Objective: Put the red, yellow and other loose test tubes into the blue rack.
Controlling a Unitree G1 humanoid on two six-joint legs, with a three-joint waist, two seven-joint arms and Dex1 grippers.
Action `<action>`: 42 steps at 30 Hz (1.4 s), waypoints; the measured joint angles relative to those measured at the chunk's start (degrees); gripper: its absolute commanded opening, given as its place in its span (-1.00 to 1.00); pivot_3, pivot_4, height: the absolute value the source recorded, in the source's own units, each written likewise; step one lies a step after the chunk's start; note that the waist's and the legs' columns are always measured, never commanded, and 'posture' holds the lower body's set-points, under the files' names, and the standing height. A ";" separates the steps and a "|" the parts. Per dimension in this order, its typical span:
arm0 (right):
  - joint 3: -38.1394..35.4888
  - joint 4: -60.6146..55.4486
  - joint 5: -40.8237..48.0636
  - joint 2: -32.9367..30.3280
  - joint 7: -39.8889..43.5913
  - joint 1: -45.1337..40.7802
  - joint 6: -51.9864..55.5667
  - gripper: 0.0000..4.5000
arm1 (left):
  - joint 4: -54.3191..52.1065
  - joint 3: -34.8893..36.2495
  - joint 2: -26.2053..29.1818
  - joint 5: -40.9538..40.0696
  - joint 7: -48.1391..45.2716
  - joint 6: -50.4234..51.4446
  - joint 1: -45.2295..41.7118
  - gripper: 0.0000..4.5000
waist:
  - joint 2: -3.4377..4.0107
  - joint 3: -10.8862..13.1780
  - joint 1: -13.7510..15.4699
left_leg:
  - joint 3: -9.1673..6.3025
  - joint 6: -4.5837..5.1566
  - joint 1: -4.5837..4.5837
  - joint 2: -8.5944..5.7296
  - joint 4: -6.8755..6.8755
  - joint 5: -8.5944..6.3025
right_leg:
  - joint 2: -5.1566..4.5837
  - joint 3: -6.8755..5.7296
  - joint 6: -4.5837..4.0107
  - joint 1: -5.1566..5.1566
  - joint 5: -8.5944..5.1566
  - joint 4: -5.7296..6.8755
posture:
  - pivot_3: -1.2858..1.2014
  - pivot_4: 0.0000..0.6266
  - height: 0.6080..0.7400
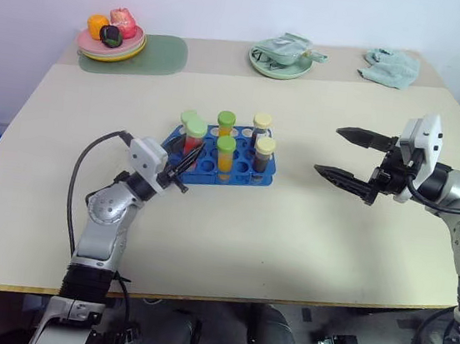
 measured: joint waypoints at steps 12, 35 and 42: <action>-0.01 -0.03 -0.03 -0.06 -0.47 0.00 -0.11 1.00 | 3.31 0.09 -1.95 -1.22 1.96 1.07 -0.35 -0.45 | 0.00 -0.01 0.09 | 0.00 0.01 0.02 0.00 0.00 -0.01 | 0.00 0.00 0.01 0.04 0.00 -0.02 | 0.03 -0.52 1.00; -0.02 1.96 1.94 -2.83 9.68 6.20 -1.36 1.00 | -13.36 12.85 26.25 -22.69 -16.66 23.11 8.65 0.98 | 0.00 -0.01 -0.10 | 0.01 0.10 0.00 0.07 -0.04 -0.06 | 0.06 -0.01 0.00 -0.01 -0.01 0.00 | 0.03 -0.52 1.00; -0.56 3.49 1.10 -5.62 13.94 7.42 -3.93 1.00 | -17.26 18.39 39.34 -32.80 -29.43 36.40 11.09 0.98 | 0.08 0.01 -0.53 | 0.20 0.12 0.10 0.14 -0.14 -0.08 | 0.10 -0.01 -0.01 -0.03 -0.01 0.03 | 0.03 -0.52 1.00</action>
